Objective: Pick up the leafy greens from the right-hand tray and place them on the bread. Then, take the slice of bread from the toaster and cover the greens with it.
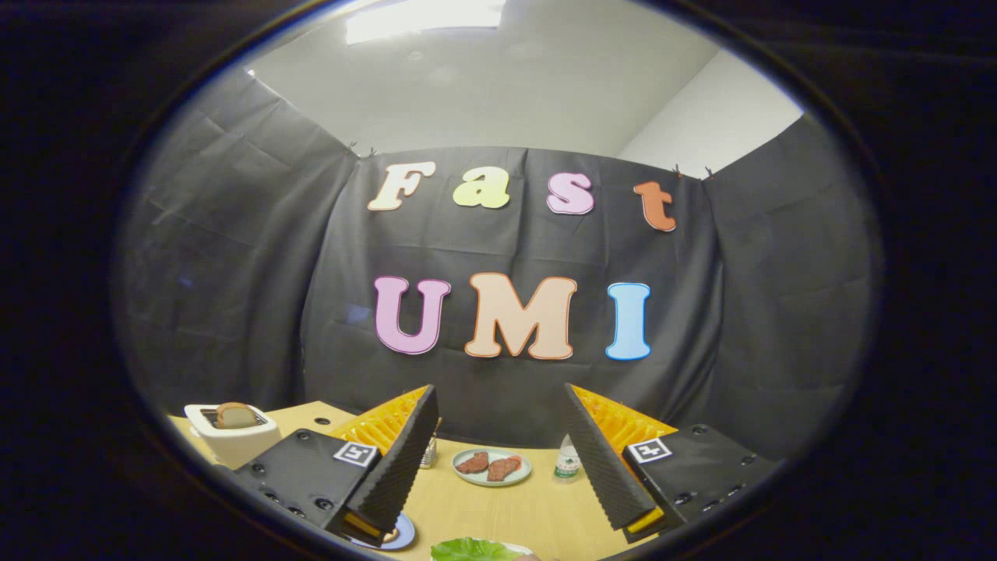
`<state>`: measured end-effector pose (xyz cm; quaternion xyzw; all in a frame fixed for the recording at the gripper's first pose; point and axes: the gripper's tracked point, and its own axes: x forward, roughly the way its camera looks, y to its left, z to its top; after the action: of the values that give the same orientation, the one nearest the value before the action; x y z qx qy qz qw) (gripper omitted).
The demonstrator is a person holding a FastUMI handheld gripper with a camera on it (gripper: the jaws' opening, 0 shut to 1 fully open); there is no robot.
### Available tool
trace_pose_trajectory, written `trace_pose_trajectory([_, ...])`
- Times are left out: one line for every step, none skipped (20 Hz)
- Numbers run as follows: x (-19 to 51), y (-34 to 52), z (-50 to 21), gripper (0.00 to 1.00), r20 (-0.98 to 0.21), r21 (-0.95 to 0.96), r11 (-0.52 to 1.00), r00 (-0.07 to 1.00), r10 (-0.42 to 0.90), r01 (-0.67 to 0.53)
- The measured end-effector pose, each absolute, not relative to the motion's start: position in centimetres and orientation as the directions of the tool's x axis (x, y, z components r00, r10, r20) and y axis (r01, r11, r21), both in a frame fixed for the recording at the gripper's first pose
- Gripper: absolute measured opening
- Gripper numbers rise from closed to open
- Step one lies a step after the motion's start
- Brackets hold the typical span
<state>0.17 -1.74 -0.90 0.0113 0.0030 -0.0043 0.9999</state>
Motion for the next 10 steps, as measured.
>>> trace_pose_trajectory([0.2,-1.8,-1.1,1.0,-0.01,0.02,1.0,1.0,-0.005,0.005])
trace_pose_trajectory([0.3,-1.9,-1.3,1.0,-0.015,0.02,1.0,1.0,-0.001,0.001])
trace_pose_trajectory([0.3,-1.9,-1.6,1.0,-0.021,0.023,1.0,1.0,0.006,-0.006])
trace_pose_trajectory([0.4,-1.9,-1.7,1.0,-0.025,0.025,1.0,1.0,0.01,-0.009])
trace_pose_trajectory([0.5,-2.1,-1.9,1.0,-0.029,0.024,1.0,1.0,0.012,-0.011])
trace_pose_trajectory([0.6,-2.3,-2.0,1.0,-0.031,0.024,1.0,0.999,0.016,-0.015])
trace_pose_trajectory([0.7,-2.3,-2.2,1.0,-0.033,0.024,0.999,0.999,0.027,-0.026])
trace_pose_trajectory([0.8,-2.2,-2.3,1.0,-0.033,0.022,0.999,0.998,0.044,-0.043])
trace_pose_trajectory([0.8,-2.0,-2.5,1.0,-0.035,0.013,0.997,0.997,0.073,-0.073])
trace_pose_trajectory([0.8,-1.7,-2.8,1.0,-0.046,-0.004,0.995,0.994,0.104,-0.104])
